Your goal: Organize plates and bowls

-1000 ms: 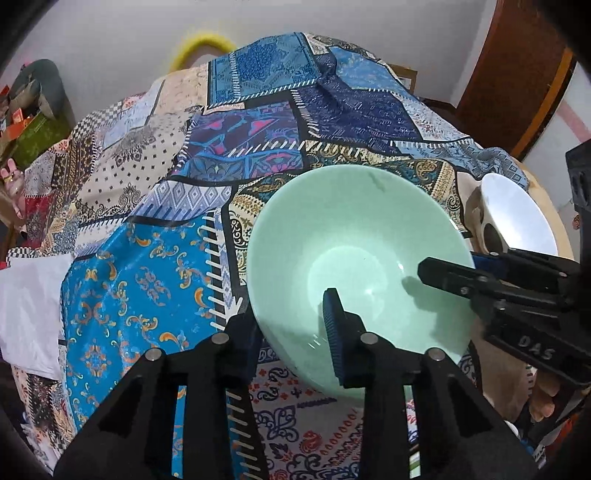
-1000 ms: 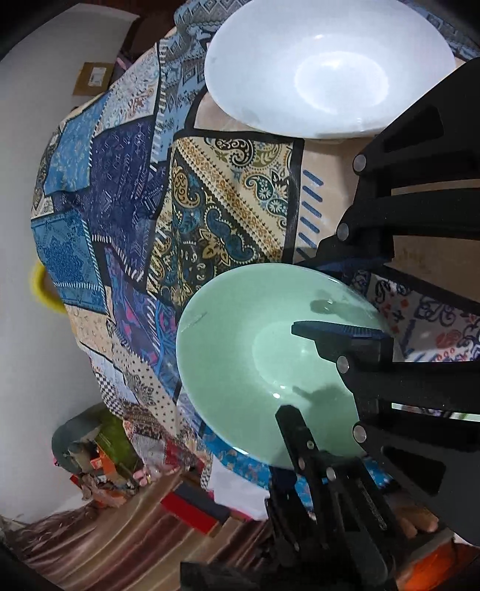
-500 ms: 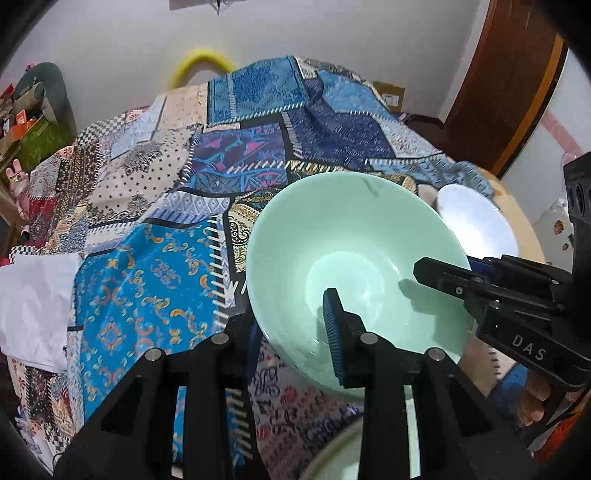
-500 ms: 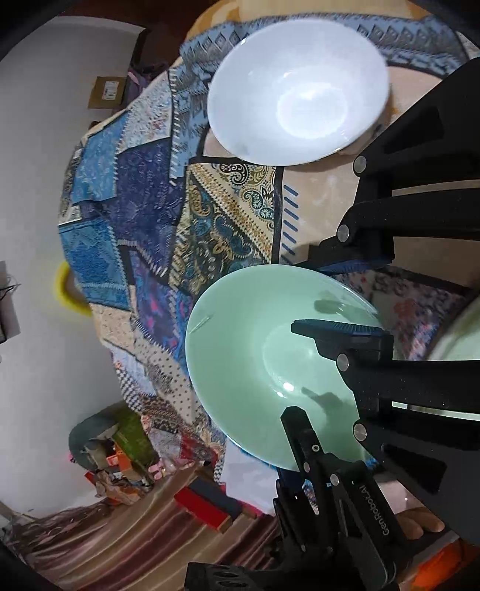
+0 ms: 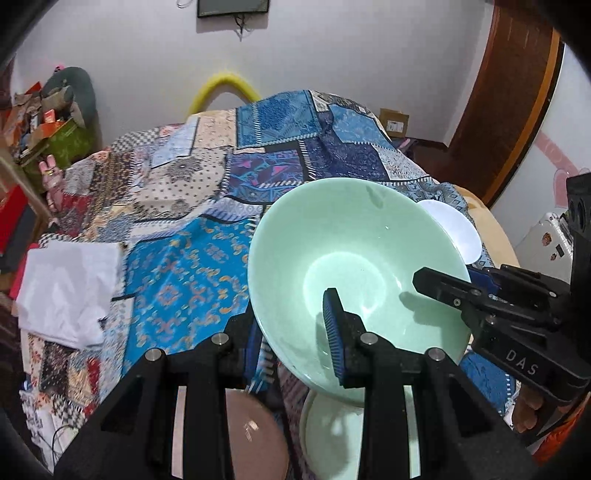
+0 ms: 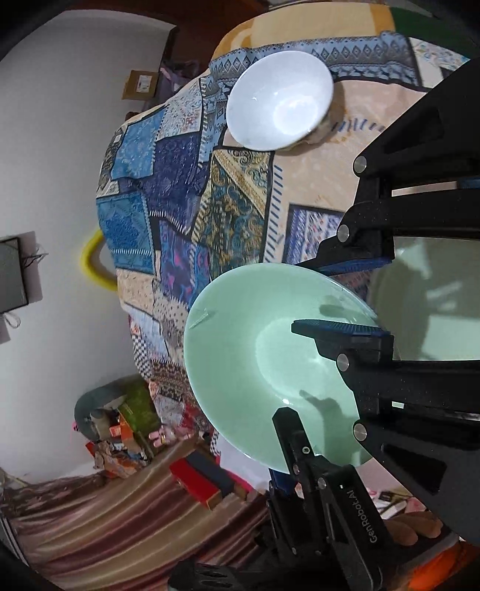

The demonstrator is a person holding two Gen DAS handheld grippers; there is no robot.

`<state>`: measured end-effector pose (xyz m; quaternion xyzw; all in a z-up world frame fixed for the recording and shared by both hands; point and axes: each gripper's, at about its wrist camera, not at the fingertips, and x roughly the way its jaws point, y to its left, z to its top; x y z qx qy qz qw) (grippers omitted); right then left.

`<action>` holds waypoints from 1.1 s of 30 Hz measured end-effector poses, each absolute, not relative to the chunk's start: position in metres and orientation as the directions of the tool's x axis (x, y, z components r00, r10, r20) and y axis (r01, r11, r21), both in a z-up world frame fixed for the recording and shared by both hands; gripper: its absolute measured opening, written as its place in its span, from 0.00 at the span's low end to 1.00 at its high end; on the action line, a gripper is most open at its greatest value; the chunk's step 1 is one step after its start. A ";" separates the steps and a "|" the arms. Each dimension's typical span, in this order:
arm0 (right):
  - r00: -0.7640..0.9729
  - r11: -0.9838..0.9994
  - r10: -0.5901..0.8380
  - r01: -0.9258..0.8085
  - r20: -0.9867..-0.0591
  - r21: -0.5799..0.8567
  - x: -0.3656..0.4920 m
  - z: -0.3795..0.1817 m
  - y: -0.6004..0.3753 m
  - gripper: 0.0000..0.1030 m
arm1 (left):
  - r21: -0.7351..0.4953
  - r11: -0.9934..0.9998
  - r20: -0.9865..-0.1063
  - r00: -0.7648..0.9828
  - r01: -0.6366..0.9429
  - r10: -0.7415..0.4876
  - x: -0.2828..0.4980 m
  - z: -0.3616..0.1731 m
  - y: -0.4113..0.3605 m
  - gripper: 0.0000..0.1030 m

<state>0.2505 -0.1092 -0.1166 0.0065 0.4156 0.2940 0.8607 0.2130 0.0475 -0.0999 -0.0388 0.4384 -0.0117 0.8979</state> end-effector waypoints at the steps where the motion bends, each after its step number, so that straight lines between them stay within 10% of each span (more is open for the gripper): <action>1: 0.481 0.824 0.515 -0.506 -0.710 0.254 0.246 -0.116 -0.108 0.21 | -0.082 0.996 -0.785 0.617 -0.020 -0.052 0.207 -0.097 0.050 0.30; 33: 0.346 0.729 0.598 -0.610 -0.723 0.311 0.152 -0.140 -0.024 0.21 | -0.126 0.973 -0.793 0.609 -0.195 0.019 0.081 -0.110 0.140 0.30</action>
